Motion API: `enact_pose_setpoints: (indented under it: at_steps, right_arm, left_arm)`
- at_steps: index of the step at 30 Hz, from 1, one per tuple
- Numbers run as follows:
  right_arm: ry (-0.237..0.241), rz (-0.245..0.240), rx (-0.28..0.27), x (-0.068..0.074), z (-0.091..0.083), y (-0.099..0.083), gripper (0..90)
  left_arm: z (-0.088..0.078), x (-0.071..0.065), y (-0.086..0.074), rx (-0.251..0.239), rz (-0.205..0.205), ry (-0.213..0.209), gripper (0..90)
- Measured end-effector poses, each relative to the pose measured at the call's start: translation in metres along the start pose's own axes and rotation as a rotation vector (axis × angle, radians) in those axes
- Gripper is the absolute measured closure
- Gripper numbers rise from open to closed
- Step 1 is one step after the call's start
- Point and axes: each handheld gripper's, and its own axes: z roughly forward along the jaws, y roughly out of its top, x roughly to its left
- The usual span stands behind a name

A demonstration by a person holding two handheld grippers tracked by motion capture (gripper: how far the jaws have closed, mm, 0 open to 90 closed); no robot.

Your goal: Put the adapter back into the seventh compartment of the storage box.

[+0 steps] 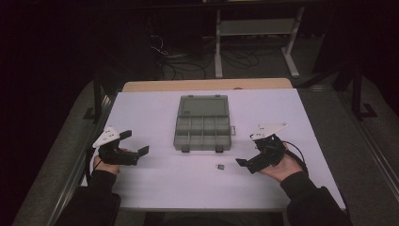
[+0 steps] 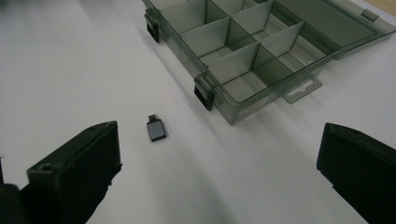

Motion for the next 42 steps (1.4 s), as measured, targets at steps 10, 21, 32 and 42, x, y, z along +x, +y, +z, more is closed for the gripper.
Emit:
enact_pose_setpoints:
  at_steps: [10,21,32,42]
  right_arm:
    - [0.021,-0.022,0.023,0.007,0.007,0.004,0.0]
    - [0.056,-0.051,0.064,0.015,0.018,0.009,0.0]
    - [0.086,-0.078,0.105,0.022,0.03,0.012,0.0]
    - [0.111,-0.096,0.128,0.027,0.04,0.014,0.0]
  left_arm:
    - [0.0,0.0,0.0,-0.001,-0.001,-0.002,0.0]
    - [0.0,0.0,0.0,0.0,0.001,-0.003,0.0]
    - [0.0,-0.001,0.0,0.001,0.002,-0.004,0.0]
    - [0.0,-0.001,0.0,0.002,0.003,-0.005,0.0]
